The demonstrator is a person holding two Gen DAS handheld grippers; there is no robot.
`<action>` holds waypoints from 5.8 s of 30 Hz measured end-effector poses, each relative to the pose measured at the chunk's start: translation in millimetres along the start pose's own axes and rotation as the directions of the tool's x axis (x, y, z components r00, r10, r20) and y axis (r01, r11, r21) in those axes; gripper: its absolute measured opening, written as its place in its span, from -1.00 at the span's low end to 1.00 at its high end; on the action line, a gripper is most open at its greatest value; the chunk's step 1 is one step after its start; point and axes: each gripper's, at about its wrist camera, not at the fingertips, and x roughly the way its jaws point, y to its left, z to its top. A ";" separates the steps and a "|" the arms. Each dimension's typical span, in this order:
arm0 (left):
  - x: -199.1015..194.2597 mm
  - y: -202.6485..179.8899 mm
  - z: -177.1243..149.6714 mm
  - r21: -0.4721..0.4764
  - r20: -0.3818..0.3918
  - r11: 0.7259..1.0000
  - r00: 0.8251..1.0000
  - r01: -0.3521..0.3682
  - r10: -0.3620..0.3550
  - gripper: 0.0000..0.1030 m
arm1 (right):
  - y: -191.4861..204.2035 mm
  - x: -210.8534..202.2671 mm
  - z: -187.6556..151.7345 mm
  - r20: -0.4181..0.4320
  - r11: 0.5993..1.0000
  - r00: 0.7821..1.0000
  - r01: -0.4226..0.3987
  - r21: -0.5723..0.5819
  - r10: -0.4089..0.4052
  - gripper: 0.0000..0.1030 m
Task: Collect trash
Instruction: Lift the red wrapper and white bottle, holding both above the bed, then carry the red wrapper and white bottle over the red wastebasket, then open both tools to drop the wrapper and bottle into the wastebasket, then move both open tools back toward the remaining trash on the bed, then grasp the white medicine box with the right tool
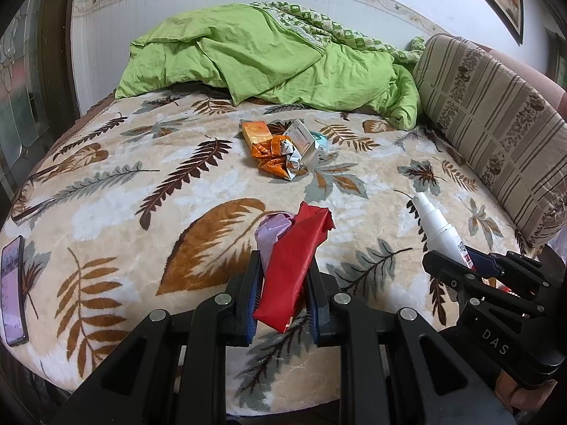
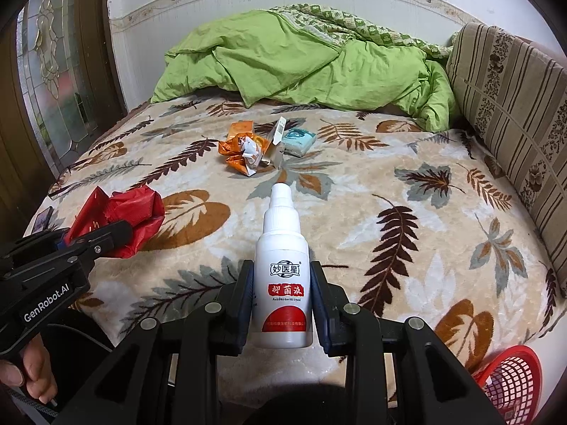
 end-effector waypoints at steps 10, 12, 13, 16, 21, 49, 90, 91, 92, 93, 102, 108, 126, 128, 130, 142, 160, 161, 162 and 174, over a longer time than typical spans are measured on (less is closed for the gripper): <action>-0.6 -3.5 -0.7 0.004 -0.001 1.000 1.000 0.006 -0.006 -0.60 | 0.0 -0.7 0.3 0.001 1.000 1.000 0.001 0.001 -0.001 -0.38; -1.6 -9.4 -1.8 0.008 0.000 1.000 1.000 0.009 -0.009 -0.60 | -0.5 -2.5 0.5 0.001 1.000 1.000 0.003 0.004 -0.003 -0.38; -1.4 -12.0 -2.2 0.009 0.000 1.000 1.000 0.011 -0.011 -0.60 | -1.2 -3.4 0.3 0.002 1.000 1.000 0.003 0.006 -0.003 -0.38; -2.0 -13.5 -2.6 0.010 -0.001 1.000 1.000 0.014 -0.014 -0.60 | -2.4 -5.1 0.3 0.002 1.000 1.000 0.006 0.010 -0.006 -0.38; -1.4 -13.3 -2.3 0.009 -0.002 1.000 1.000 0.014 -0.014 -0.60 | -3.6 -5.7 0.1 -0.001 1.000 1.000 0.007 0.011 -0.007 -0.38; 6.4 -35.3 -6.3 0.034 -0.015 0.999 0.999 0.032 -0.031 -0.60 | -17.2 -3.7 -0.2 -0.008 0.999 1.000 0.013 0.050 -0.013 -0.38; 5.6 -327.1 -40.1 0.372 -0.416 0.669 0.759 0.644 -0.501 -0.59 | -260.0 -176.3 -140.0 -0.093 0.757 0.956 0.279 0.592 -0.279 -0.38; 6.8 -330.5 -41.4 0.373 -0.423 0.664 0.755 0.648 -0.500 -0.59 | -262.0 -174.1 -143.2 -0.097 0.753 0.958 0.272 0.599 -0.268 -0.38; 8.2 -332.4 -41.9 0.373 -0.430 0.660 0.752 0.652 -0.500 -0.54 | -264.0 -171.6 -146.3 -0.102 0.751 0.961 0.264 0.606 -0.255 -0.38; 9.4 -334.2 -43.2 0.369 -0.440 0.656 0.746 0.658 -0.501 -0.42 | -265.5 -168.0 -147.4 -0.107 0.750 0.964 0.257 0.609 -0.243 -0.38; 13.4 -321.2 -36.1 0.317 -0.429 0.691 0.748 0.649 -0.506 -0.01 | -267.4 -168.5 -149.2 -0.110 0.756 0.963 0.262 0.600 -0.246 -0.37; 11.1 -298.4 -22.7 0.288 -0.385 0.727 0.770 0.624 -0.508 -0.01 | -263.6 -167.7 -136.4 -0.080 0.763 0.968 0.237 0.602 -0.238 -0.37; 24.7 -147.2 33.8 0.103 -0.186 0.909 0.905 0.404 -0.381 -0.01 | -179.8 -84.3 -44.5 -0.030 0.912 1.000 0.020 0.411 -0.008 -0.37; 27.5 -125.3 40.6 0.072 -0.162 0.926 0.920 0.370 -0.356 -0.01 | -166.3 -70.5 -29.9 -0.035 0.926 0.999 -0.007 0.378 0.022 -0.37; 30.7 -101.7 47.5 0.041 -0.135 0.945 0.939 0.325 -0.317 0.00 | -155.4 -59.1 -16.3 -0.039 0.936 0.998 -0.031 0.349 0.048 -0.37; 67.2 28.2 74.7 -0.162 -0.084 0.984 0.992 0.078 -0.092 0.00 | -76.0 54.8 90.7 -0.076 0.967 0.979 -0.172 0.190 0.189 -0.36; 124.3 71.6 111.0 -0.220 -0.080 0.971 0.991 0.089 -0.109 0.11 | -38.0 249.0 176.2 -0.207 0.924 0.933 -0.223 0.312 0.295 -0.48; 127.2 70.9 112.7 -0.216 -0.079 0.972 0.990 0.093 -0.113 0.15 | -38.1 251.5 175.3 -0.204 0.917 0.928 -0.236 0.322 0.311 -0.72; 129.9 69.9 113.9 -0.213 -0.079 0.972 0.990 0.097 -0.116 0.19 | -37.9 251.7 174.4 -0.199 0.912 0.926 -0.247 0.328 0.322 -0.73; 182.9 42.2 128.0 -0.188 -0.128 0.974 0.980 0.126 -0.152 0.38 | -67.1 162.3 128.4 -0.060 0.889 0.939 -0.299 0.346 0.339 -0.74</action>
